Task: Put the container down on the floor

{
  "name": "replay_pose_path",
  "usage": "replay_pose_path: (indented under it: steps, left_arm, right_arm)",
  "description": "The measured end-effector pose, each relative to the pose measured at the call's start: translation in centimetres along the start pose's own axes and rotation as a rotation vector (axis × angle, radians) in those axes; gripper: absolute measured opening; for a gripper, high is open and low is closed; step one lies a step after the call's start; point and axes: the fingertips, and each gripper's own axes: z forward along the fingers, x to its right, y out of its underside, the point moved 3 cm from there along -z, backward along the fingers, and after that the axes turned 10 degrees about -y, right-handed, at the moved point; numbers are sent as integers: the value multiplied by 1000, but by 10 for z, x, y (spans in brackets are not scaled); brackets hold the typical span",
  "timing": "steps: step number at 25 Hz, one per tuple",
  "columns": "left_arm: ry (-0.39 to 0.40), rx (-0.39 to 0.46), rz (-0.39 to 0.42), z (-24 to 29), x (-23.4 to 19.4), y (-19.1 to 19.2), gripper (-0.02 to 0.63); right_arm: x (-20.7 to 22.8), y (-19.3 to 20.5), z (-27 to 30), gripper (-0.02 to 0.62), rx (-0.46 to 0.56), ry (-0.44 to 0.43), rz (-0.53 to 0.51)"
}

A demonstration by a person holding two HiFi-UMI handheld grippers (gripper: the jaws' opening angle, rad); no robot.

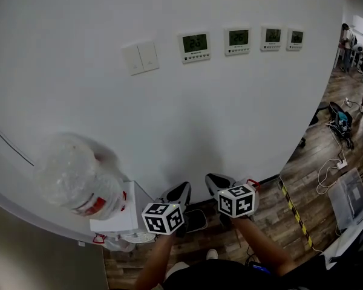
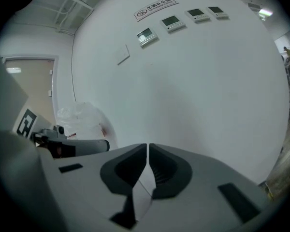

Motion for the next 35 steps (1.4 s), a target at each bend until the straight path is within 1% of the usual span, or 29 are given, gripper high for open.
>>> replay_pose_path:
  steps: [7,15,18,24,28,35]
  left_arm:
    - [9,13,0,-7,-4,-8,14]
    - [45,22,-5,-34,-14,-15,14]
    - [58,29,-7,-55,-18,-15,14]
    - [53,80,17,-104,-32,-19,14]
    - [77,89,38,-136,-37,-14,14]
    - [99,104,22,-190,-51,0,14]
  right_arm:
    - [-7,-7,5,37,-1,-3,-4]
    - [-39,-8,7,37,24,8,-12]
    - [-59,-5,4,37,25,26,-27]
    - [-104,0,-3,31,40,94,-117]
    - [-139,5,-10,29,68,108,-137]
    - [-195,20,-23,29,108,112,-140]
